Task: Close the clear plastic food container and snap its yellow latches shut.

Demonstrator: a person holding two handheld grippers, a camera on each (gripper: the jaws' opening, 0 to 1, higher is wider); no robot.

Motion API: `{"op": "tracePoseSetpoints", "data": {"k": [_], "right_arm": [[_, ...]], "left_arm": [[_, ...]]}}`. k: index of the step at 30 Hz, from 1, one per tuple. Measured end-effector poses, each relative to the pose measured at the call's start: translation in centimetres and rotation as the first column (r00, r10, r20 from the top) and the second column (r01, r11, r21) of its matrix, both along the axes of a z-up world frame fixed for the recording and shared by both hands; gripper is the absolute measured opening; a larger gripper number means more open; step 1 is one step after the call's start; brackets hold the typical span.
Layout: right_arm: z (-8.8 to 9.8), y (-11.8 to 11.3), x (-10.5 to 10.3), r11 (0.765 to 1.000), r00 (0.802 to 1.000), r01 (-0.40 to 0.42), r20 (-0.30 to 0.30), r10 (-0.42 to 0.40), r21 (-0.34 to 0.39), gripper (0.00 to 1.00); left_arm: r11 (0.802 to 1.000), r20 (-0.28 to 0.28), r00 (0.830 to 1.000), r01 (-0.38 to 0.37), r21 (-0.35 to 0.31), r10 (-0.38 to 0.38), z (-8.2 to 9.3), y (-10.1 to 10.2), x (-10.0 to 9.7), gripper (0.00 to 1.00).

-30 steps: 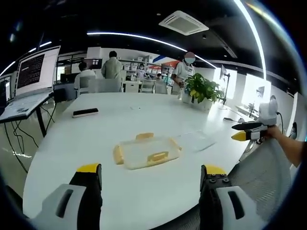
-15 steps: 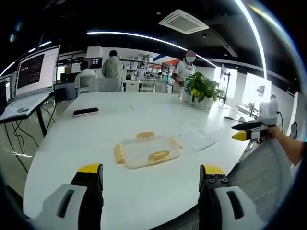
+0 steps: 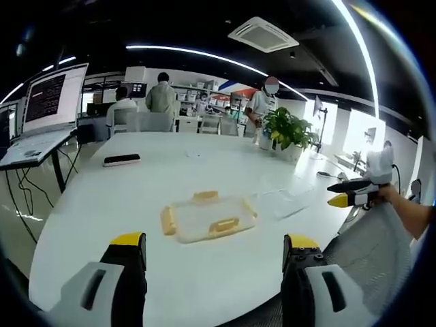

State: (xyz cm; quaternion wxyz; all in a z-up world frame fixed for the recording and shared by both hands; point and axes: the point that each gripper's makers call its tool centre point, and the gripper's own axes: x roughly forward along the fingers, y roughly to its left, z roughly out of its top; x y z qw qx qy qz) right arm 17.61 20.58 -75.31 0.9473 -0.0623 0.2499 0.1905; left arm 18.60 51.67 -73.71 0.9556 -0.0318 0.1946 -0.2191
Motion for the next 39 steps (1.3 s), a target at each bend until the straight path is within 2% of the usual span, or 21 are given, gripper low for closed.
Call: {"op": "tracePoseSetpoints", "data": {"k": [3, 5, 8, 11, 14, 19, 21, 22, 23, 27, 29, 31, 33, 39], "right_arm": [[0.7, 0.1, 0.2, 0.998, 1.0, 0.014, 0.023, -0.015, 0.064, 0.53], [0.5, 0.1, 0.2, 0.998, 1.0, 0.015, 0.018, -0.016, 0.053, 0.54], [0.4, 0.2, 0.1, 0.999, 1.0, 0.002, 0.013, -0.003, 0.041, 0.54], [0.6, -0.2, 0.2, 0.998, 1.0, 0.019, 0.021, -0.02, 0.055, 0.54], [0.6, -0.3, 0.2, 0.998, 0.999, 0.024, 0.025, -0.025, 0.056, 0.54], [1.2, 0.4, 0.2, 0.995, 0.999, -0.01, 0.05, 0.005, 0.099, 0.52], [1.3, 0.6, 0.1, 0.993, 0.999, -0.021, 0.048, 0.015, 0.12, 0.5], [1.2, 0.7, 0.1, 0.993, 0.999, -0.023, 0.043, 0.018, 0.115, 0.5], [1.0, 0.7, 0.1, 0.994, 0.999, -0.028, 0.037, 0.025, 0.106, 0.51], [0.9, 1.0, 0.0, 0.993, 0.999, -0.045, 0.029, 0.042, 0.11, 0.51], [0.8, 1.2, -0.1, 0.992, 0.998, -0.058, 0.025, 0.056, 0.108, 0.51], [0.7, 1.2, -0.1, 0.993, 0.998, -0.062, 0.021, 0.06, 0.104, 0.52], [0.7, 0.9, 0.0, 0.993, 0.999, -0.047, 0.022, 0.045, 0.108, 0.54], [0.7, 0.7, 0.1, 0.992, 0.999, -0.039, 0.013, 0.037, 0.118, 0.68]], "left_arm": [[1.0, -0.03, 1.0, 0.002, 0.022, -0.002, -0.6, -0.1, -0.2, 0.78], [0.999, -0.034, 0.999, 0.005, 0.042, -0.004, -0.8, -0.1, -0.2, 0.78], [0.999, -0.031, 1.0, 0.0, 0.038, 0.002, -0.6, -0.1, -0.2, 0.79], [1.0, -0.043, 0.999, 0.008, -0.017, -0.009, -0.4, -0.7, -0.3, 0.8], [0.998, -0.076, 0.996, 0.044, 0.054, -0.04, -1.4, -0.9, -0.7, 0.79], [1.0, -0.058, 0.998, 0.013, 0.025, -0.012, -1.0, -0.5, -0.4, 0.8], [0.998, -0.09, 0.996, 0.01, 0.062, -0.004, -1.8, -0.2, -0.5, 0.79], [0.997, -0.136, 0.991, 0.0, 0.072, 0.01, -2.5, 0.0, -0.7, 0.79], [0.998, -0.144, 0.989, -0.007, 0.066, 0.016, -2.5, 0.1, -0.6, 0.8], [0.999, -0.096, 0.995, -0.024, 0.022, 0.026, -1.6, 0.1, -0.2, 0.86], [0.999, -0.099, 0.995, -0.024, 0.023, 0.026, -1.6, 0.1, -0.2, 0.91], [1.0, -0.124, 0.992, -0.015, 0.016, 0.017, -2.0, -0.1, -0.3, 0.99], [1.0, -0.15, 0.989, 0.013, -0.009, -0.014, -2.2, -0.5, -0.5, 0.99], [0.998, -0.132, 0.99, 0.032, -0.053, -0.039, -1.6, -0.7, -0.3, 0.99]]}}
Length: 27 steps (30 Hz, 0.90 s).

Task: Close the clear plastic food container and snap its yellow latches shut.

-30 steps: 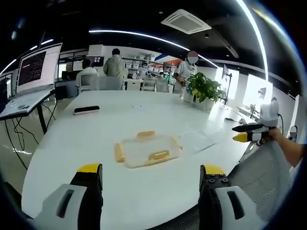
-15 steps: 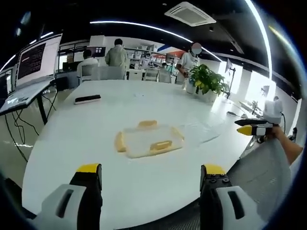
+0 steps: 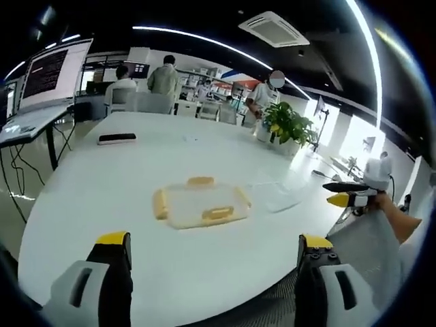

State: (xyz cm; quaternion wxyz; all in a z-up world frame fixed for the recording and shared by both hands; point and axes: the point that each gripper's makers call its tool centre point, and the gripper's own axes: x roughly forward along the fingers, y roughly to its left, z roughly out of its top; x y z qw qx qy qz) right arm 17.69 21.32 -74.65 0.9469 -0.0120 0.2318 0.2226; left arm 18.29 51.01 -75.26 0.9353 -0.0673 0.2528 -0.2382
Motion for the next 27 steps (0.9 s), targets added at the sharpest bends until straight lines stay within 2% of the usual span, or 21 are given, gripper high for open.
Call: {"op": "tracePoseSetpoints", "data": {"k": [1, 3, 5, 8, 10, 12, 14, 18, 19, 20, 22, 23, 24, 25, 27], "right_arm": [[-0.1, 0.1, 0.0, 1.0, 1.0, -0.005, -0.005, 0.005, -0.003, 0.68], [-0.3, 0.2, -0.1, 0.999, 1.0, -0.028, -0.012, 0.028, -0.018, 0.68], [-0.7, 0.4, -0.3, 0.998, 0.998, -0.053, -0.031, 0.052, -0.044, 0.67], [-0.9, 0.7, -0.5, 0.996, 0.997, -0.068, -0.044, 0.066, -0.054, 0.7], [-1.0, 1.0, -0.6, 0.995, 0.995, -0.083, -0.058, 0.08, -0.047, 0.72], [-1.2, 1.3, -0.7, 0.992, 0.992, -0.107, -0.072, 0.102, -0.065, 0.72], [-1.0, 1.4, -0.6, 0.988, 0.99, -0.132, -0.063, 0.127, -0.082, 0.73], [-0.4, 1.7, 0.4, 0.979, 0.985, -0.17, -0.046, 0.166, -0.112, 0.76], [-0.4, 1.7, 0.5, 0.977, 0.984, -0.176, -0.047, 0.172, -0.118, 0.76], [-0.3, 1.9, 0.8, 0.972, 0.981, -0.193, -0.05, 0.188, -0.135, 0.77], [0.1, 2.4, 1.5, 0.952, 0.969, -0.245, -0.047, 0.241, -0.185, 0.82], [0.5, 3.0, 1.8, 0.944, 0.963, -0.269, -0.03, 0.268, -0.192, 0.84], [1.0, 3.9, 2.3, 0.929, 0.949, -0.309, -0.01, 0.314, -0.204, 0.84], [1.4, 4.4, 2.6, 0.92, 0.941, -0.331, -0.002, 0.338, -0.209, 0.82], [1.5, 5.6, 3.3, 0.887, 0.916, -0.39, -0.008, 0.4, -0.249, 0.8]], "left_arm": [[1.0, 0.0, 1.0, 0.004, -0.007, -0.004, 0.0, 0.0, 0.1, 0.99], [0.996, -0.056, 0.995, 0.087, -0.02, -0.088, -0.7, -0.8, -0.6, 0.99], [0.996, -0.1, 0.991, 0.089, -0.003, -0.089, -1.6, -0.5, -0.5, 0.99], [0.993, -0.065, 0.991, 0.115, 0.014, -0.114, -1.5, -0.5, -0.2, 0.99], [0.988, -0.064, 0.987, 0.151, 0.037, -0.149, -1.7, -0.4, 0.0, 0.99], [0.98, -0.071, 0.983, 0.178, 0.094, -0.172, -2.0, 0.3, 0.6, 0.99], [0.969, -0.063, 0.976, 0.217, 0.122, -0.21, -2.0, 0.5, 1.2, 0.99], [0.962, -0.059, 0.972, 0.232, 0.142, -0.225, -1.7, 1.2, 2.6, 0.99], [0.948, -0.028, 0.967, 0.254, 0.191, -0.253, -1.5, 1.5, 3.1, 0.99], [0.926, -0.01, 0.957, 0.284, 0.25, -0.291, -1.4, 1.7, 3.6, 0.99], [0.893, -0.008, 0.944, 0.314, 0.321, -0.329, -1.2, 2.2, 4.4, 0.99], [0.883, -0.001, 0.937, 0.331, 0.333, -0.351, -1.1, 2.1, 4.7, 0.99], [0.853, 0.004, 0.907, 0.396, 0.341, -0.422, -1.0, 1.6, 4.7, 0.99], [0.842, 0.021, 0.889, 0.424, 0.333, -0.457, -0.8, 1.2, 4.9, 0.99], [0.834, -0.002, 0.885, 0.438, 0.335, -0.465, -1.0, 1.5, 5.7, 0.99]]}}
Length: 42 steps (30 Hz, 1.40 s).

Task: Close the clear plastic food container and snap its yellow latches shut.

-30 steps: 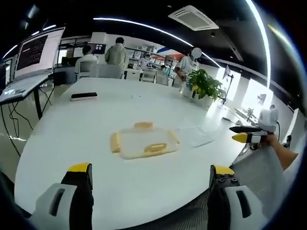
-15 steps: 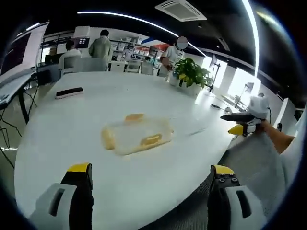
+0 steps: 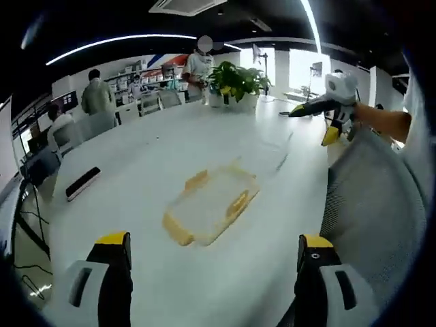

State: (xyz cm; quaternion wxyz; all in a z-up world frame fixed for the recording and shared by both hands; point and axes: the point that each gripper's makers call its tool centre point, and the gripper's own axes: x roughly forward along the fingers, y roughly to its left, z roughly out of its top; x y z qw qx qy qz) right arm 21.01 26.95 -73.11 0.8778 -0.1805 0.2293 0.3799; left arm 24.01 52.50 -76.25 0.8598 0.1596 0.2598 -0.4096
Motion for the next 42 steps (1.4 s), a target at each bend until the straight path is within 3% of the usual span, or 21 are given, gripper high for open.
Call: {"op": "tracePoseSetpoints", "data": {"k": [1, 2, 3, 4, 5, 6, 7, 9, 10, 13, 16, 19, 22, 23, 25, 29, 33, 38, 42], "right_arm": [[-0.2, 0.4, 0.6, 0.997, 0.999, -0.045, 0.012, 0.046, -0.066, 0.8], [-0.2, 0.6, 0.8, 0.994, 0.998, -0.058, 0.016, 0.06, -0.088, 0.81], [-0.3, 1.2, 1.3, 0.986, 0.994, -0.101, 0.022, 0.105, -0.132, 0.82], [-0.2, 2.0, 2.0, 0.977, 0.987, -0.147, 0.04, 0.155, -0.154, 0.84], [-0.2, 2.5, 2.3, 0.972, 0.983, -0.171, 0.046, 0.18, -0.16, 0.86], [-0.4, 3.1, 2.6, 0.96, 0.974, -0.216, 0.027, 0.224, -0.177, 0.89], [-0.6, 3.4, 2.8, 0.952, 0.969, -0.239, 0.008, 0.245, -0.192, 0.92], [-0.9, 3.7, 3.8, 0.931, 0.957, -0.279, 0.007, 0.289, -0.234, 0.98], [-1.2, 3.8, 4.5, 0.92, 0.952, -0.296, 0.002, 0.307, -0.257, 1.0], [-1.5, 3.9, 5.6, 0.9, 0.94, -0.329, -0.013, 0.34, -0.287, 0.99], [-1.6, 4.8, 6.2, 0.887, 0.921, -0.383, -0.03, 0.389, -0.256, 0.95], [-2.4, 5.6, 6.5, 0.877, 0.904, -0.428, -0.096, 0.417, -0.217, 0.9], [-3.3, 6.0, 7.6, 0.854, 0.892, -0.451, -0.092, 0.443, -0.261, 0.92], [-4.1, 5.9, 8.1, 0.85, 0.892, -0.452, -0.127, 0.434, -0.271, 0.9], [-5.1, 6.2, 9.0, 0.853, 0.894, -0.449, -0.155, 0.421, -0.268, 0.85], [-6.2, 6.9, 9.9, 0.83, 0.874, -0.485, -0.174, 0.453, -0.274, 0.8], [-7.0, 7.5, 10.6, 0.829, 0.867, -0.496, -0.203, 0.456, -0.257, 0.69], [-8.4, 7.5, 10.0, 0.802, 0.837, -0.54, -0.259, 0.482, -0.254, 0.71], [-9.8, 7.3, 9.1, 0.776, 0.81, -0.574, -0.322, 0.49, -0.263, 0.65]], "left_arm": [[1.0, -0.001, 1.0, 0.015, 0.015, -0.015, 0.0, 0.1, 0.3, 0.99], [0.999, 0.002, 0.999, 0.039, 0.033, -0.039, -0.2, 0.1, 0.6, 0.99], [0.994, 0.026, 0.997, 0.064, 0.089, -0.067, -0.4, 0.6, 1.3, 0.99], [0.986, 0.061, 0.994, 0.082, 0.142, -0.092, -0.5, 0.9, 2.1, 0.99], [0.982, 0.056, 0.992, 0.103, 0.16, -0.113, -0.8, 0.9, 2.3, 0.99], [0.976, -0.041, 0.991, 0.133, 0.172, -0.128, -1.7, 0.9, 1.8, 0.99], [0.971, -0.077, 0.988, 0.144, 0.191, -0.131, -2.0, 1.1, 1.9, 0.99], [0.964, -0.077, 0.987, 0.158, 0.214, -0.144, -2.2, 1.1, 2.6, 0.99], [0.954, -0.086, 0.978, 0.203, 0.22, -0.188, -2.4, 0.7, 2.6, 0.99], [0.941, -0.199, 0.959, 0.248, 0.231, -0.204, -3.3, 0.8, 2.2, 0.99], [0.931, -0.18, 0.956, 0.271, 0.243, -0.231, -3.5, 0.3, 3.6, 0.99], [0.907, -0.184, 0.944, 0.316, 0.278, -0.272, -4.2, 0.3, 4.7, 0.99], [0.892, -0.222, 0.926, 0.361, 0.271, -0.307, -4.9, 0.1, 5.0, 0.97], [0.888, -0.235, 0.915, 0.383, 0.254, -0.328, -5.2, -0.1, 5.1, 0.91], [0.883, -0.242, 0.914, 0.386, 0.267, -0.327, -5.8, 0.0, 6.1, 0.82], [0.872, -0.25, 0.912, 0.391, 0.296, -0.324, -6.7, 0.0, 7.2, 0.81], [0.848, -0.27, 0.89, 0.44, 0.295, -0.367, -7.2, -0.4, 7.3, 0.78], [0.804, -0.3, 0.861, 0.498, 0.325, -0.411, -7.8, 0.0, 7.2, 0.69], [0.808, -0.321, 0.856, 0.5, 0.311, -0.406, -8.3, -0.1, 7.5, 0.62]]}}
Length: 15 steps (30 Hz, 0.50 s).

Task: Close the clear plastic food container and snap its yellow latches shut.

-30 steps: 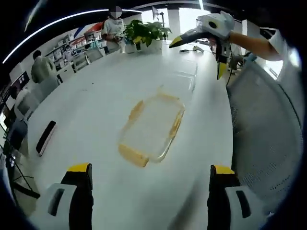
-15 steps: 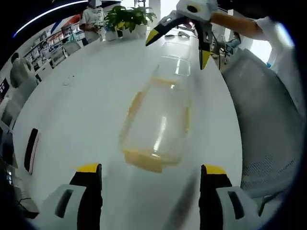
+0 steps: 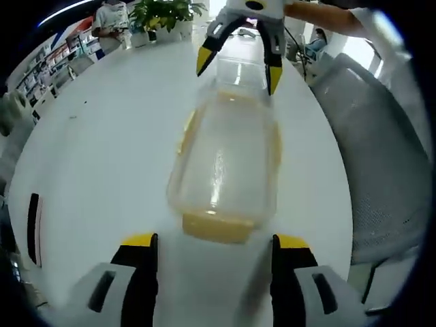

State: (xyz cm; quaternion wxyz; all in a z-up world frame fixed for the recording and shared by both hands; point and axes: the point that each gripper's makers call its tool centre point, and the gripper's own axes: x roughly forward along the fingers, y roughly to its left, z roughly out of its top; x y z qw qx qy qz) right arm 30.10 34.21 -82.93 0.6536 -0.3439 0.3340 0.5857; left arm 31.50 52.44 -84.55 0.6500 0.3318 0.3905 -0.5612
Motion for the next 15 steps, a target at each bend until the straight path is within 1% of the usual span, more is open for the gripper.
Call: {"op": "tracePoseSetpoints", "data": {"k": [2, 3, 5, 6, 7, 8, 9, 12, 13, 14, 15], "right_arm": [[-0.4, 0.3, -0.4, 1.0, 1.0, -0.022, -0.009, 0.022, -0.002, 0.63], [-0.6, 0.4, -0.4, 1.0, 1.0, -0.023, -0.008, 0.023, -0.006, 0.63], [-0.7, 0.6, -0.3, 1.0, 1.0, -0.026, -0.011, 0.026, -0.008, 0.62], [-0.5, 0.7, -0.4, 1.0, 0.999, -0.007, -0.036, 0.007, -0.001, 0.61], [-0.4, 0.9, -0.2, 1.0, 0.999, 0.002, -0.032, -0.001, 0.008, 0.6], [-0.4, 1.1, 0.0, 1.0, 1.0, -0.002, -0.019, 0.003, 0.012, 0.59], [-0.5, 1.2, 0.0, 1.0, 1.0, -0.005, -0.018, 0.005, 0.008, 0.57], [-1.4, 1.3, -0.2, 0.999, 0.999, -0.031, -0.028, 0.031, -0.026, 0.54], [-1.7, 1.1, -0.2, 0.997, 0.998, -0.056, -0.016, 0.055, -0.045, 0.54], [-2.3, 0.6, -0.5, 0.995, 0.998, -0.055, -0.033, 0.053, -0.085, 0.53], [-2.0, 1.5, -1.0, 0.998, 0.996, -0.048, -0.083, 0.045, -0.029, 0.5]], "left_arm": [[1.0, 0.009, 1.0, 0.017, 0.013, -0.017, -0.2, 0.0, 0.1, 0.6], [1.0, 0.019, 0.999, 0.029, 0.007, -0.029, -0.1, -0.3, 0.2, 0.6], [0.999, 0.017, 0.999, 0.032, 0.002, -0.032, 0.0, -0.5, 0.2, 0.6], [0.999, 0.026, 0.999, 0.047, 0.008, -0.047, -0.1, -0.5, 0.2, 0.59], [0.998, 0.043, 0.997, 0.068, 0.02, -0.068, -0.1, -0.5, 0.4, 0.59], [0.997, 0.034, 0.997, 0.071, 0.009, -0.071, -0.1, -0.7, 0.2, 0.58], [0.998, 0.032, 0.997, 0.066, 0.011, -0.067, 0.0, -0.8, 0.2, 0.58], [0.995, 0.032, 0.995, 0.097, 0.015, -0.098, 0.0, -1.1, -0.1, 0.56], [0.994, 0.032, 0.994, 0.107, 0.017, -0.107, 0.0, -1.2, -0.2, 0.55], [0.993, 0.031, 0.992, 0.119, 0.021, -0.119, 0.0, -1.2, -0.3, 0.54], [0.992, 0.03, 0.992, 0.125, 0.023, -0.126, 0.0, -1.2, -0.4, 0.54]]}}
